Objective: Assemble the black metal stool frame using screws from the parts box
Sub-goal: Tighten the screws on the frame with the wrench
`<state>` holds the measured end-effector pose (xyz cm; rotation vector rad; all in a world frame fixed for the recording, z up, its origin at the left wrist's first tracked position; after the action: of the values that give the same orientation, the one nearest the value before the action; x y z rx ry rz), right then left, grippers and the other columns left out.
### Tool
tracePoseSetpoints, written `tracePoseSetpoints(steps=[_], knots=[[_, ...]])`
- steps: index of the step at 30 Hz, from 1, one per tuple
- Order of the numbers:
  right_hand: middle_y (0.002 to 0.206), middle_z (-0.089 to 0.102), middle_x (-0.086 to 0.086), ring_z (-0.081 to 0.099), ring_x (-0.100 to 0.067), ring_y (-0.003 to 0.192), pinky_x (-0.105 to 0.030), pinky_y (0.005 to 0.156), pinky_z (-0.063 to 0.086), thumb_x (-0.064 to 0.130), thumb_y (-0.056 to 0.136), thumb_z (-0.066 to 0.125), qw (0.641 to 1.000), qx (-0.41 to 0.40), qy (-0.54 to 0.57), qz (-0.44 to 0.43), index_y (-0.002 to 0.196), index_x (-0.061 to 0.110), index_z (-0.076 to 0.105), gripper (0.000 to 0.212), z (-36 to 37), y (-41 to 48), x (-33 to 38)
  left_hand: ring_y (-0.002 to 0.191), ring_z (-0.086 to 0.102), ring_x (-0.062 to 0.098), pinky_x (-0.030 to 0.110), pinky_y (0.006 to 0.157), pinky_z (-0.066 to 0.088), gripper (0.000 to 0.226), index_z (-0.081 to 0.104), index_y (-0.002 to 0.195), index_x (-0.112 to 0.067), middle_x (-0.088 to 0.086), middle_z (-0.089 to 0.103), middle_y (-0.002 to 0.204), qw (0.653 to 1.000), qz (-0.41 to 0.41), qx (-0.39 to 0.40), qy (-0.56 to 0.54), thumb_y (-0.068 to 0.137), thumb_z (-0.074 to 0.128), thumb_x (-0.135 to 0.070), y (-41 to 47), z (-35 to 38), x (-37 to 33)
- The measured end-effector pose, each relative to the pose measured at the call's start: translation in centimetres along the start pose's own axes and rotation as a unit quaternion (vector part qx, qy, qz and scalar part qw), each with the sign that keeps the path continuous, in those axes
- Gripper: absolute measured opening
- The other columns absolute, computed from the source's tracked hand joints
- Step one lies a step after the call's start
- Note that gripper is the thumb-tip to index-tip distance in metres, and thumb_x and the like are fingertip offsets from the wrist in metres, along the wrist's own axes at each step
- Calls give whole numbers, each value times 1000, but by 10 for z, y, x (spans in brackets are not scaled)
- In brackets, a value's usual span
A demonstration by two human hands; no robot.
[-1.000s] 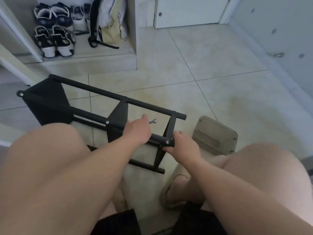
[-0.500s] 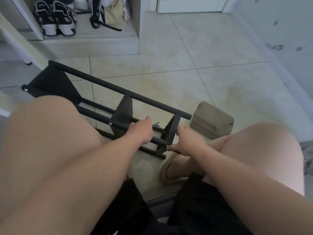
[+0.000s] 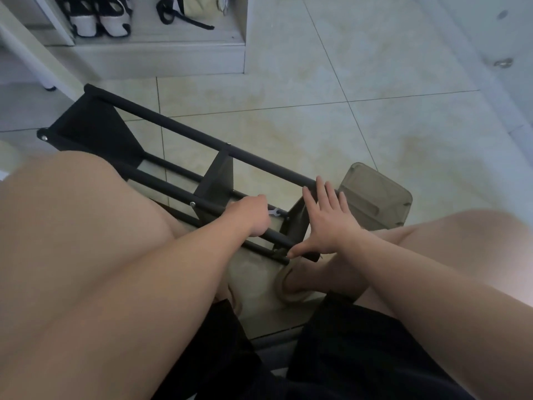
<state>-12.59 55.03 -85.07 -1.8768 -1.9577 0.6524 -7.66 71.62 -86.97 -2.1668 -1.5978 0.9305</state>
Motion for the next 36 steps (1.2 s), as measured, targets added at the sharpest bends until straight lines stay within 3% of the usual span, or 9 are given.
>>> tracePoseSetpoints(steps=[3, 7, 11, 22, 25, 27, 30, 36], knots=[[162, -33, -16, -28, -35, 151, -56, 124, -4, 97, 50, 61, 1000, 6, 0, -2, 159, 17, -17, 157, 0, -1, 0, 89, 57, 26, 38, 73, 43, 16, 54, 109, -15, 5, 61, 104, 999, 3, 30, 15, 97, 44, -20, 1, 0, -3], [162, -32, -14, -26, -34, 151, -56, 125, 0, 94, 49, 66, 1000, 9, 17, 5, 160, 20, -14, 156, -2, -1, 0, 97, 64, 28, 41, 90, 54, 22, 67, 111, -9, 9, 69, 107, 998, 12, 53, -18, 97, 52, -15, 6, 0, -7], [163, -31, -15, -25, -34, 152, -54, 125, 0, 94, 48, 66, 1000, 7, 18, 7, 160, 19, -14, 157, -3, 1, -1, 99, 66, 28, 35, 89, 54, 20, 76, 108, -11, 9, 73, 104, 997, 33, 44, -60, 97, 60, -15, 12, -4, -9], [164, -28, -15, -25, -32, 152, -52, 125, -5, 95, 49, 65, 1000, -3, 21, -1, 157, 8, -21, 163, -4, 0, -3, 87, 62, 17, 25, 74, 42, 18, 79, 100, -19, 2, 73, 99, 989, 64, 51, -124, 92, 64, -14, 22, -4, -13], [164, -28, -15, -25, -32, 152, -50, 125, -7, 95, 49, 65, 1000, -6, 26, -6, 157, 6, -21, 164, -2, 1, -3, 98, 63, 19, 28, 84, 47, 20, 78, 101, -22, -1, 71, 105, 984, 72, 64, -151, 94, 62, -14, 27, -2, -16], [164, -28, -16, -25, -33, 152, -49, 125, -7, 95, 49, 65, 999, -9, 30, -7, 157, 6, -20, 164, -1, 1, -2, 100, 62, 17, 32, 90, 48, 17, 75, 90, -29, -7, 70, 99, 978, 69, 83, -179, 94, 63, -18, 29, 1, -18], [164, -28, -16, -25, -33, 152, -48, 125, -8, 95, 49, 65, 999, -13, 32, -7, 157, 6, -20, 163, 0, 1, -2, 94, 69, 13, 33, 80, 50, 21, 69, 76, -34, -6, 74, 91, 965, 56, 116, -229, 91, 65, -20, 33, 7, -21], [164, -27, -17, -24, -34, 152, -48, 126, -6, 96, 49, 63, 999, -15, 27, -7, 157, 5, -19, 163, 0, 1, -2, 76, 72, 3, 29, 69, 47, 12, 68, 82, -31, -15, 76, 77, 950, 22, 114, -290, 91, 65, -24, 37, 13, -22]])
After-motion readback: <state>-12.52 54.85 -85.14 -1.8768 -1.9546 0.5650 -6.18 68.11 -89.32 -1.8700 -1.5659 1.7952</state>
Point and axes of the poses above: each hand's wrist, its own y-axis towards the middle knuckle, its own z-axis out of the palm, x = y × z, the point moved 4 cm from there along y, towards the middle knuckle
